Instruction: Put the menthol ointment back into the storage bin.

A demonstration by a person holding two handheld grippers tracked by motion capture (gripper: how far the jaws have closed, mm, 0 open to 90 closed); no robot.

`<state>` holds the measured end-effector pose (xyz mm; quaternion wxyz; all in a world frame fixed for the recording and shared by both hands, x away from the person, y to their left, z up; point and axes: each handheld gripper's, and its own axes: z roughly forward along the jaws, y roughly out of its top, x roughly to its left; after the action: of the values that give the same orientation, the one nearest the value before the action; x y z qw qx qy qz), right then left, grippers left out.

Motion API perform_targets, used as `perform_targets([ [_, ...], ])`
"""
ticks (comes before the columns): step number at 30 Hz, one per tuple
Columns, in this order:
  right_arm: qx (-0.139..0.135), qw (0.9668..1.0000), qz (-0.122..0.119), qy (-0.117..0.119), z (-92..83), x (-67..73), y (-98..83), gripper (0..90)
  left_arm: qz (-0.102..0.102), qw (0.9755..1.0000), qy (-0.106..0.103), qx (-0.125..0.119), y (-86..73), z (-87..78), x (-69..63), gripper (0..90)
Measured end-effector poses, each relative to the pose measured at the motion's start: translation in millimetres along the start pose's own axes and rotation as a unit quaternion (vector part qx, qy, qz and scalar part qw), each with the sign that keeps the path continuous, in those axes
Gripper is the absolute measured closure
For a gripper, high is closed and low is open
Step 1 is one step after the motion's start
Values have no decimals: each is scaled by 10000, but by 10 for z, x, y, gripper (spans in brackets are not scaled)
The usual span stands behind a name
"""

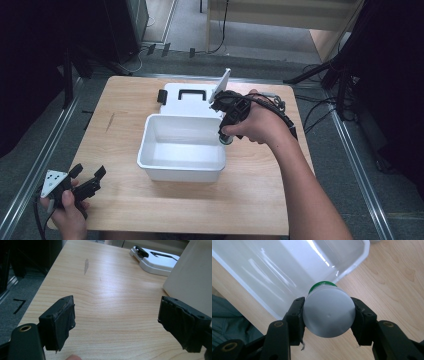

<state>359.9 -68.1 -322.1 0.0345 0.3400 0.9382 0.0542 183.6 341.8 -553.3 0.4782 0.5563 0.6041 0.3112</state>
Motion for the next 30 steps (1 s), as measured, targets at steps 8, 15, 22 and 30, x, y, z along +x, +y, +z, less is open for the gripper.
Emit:
perform_targets([
  [8, -36, 9992, -406, 26, 61, 175, 165, 515, -11, 10000, -4, 0, 0, 2, 1, 147],
  [15, -49, 9955, -949, 29, 186, 251, 230, 515, 0, 10000, -8, -1, 0, 0, 1, 147],
  [22, 24, 9919, -1271, -9, 339, 257, 253, 515, -6, 10000, -11, 1, 0, 1, 1, 147],
  [30, 143, 9876, -1565, -3, 537, 290, 258, 515, 8, 10000, -6, 9, 0, 0, 0, 147],
])
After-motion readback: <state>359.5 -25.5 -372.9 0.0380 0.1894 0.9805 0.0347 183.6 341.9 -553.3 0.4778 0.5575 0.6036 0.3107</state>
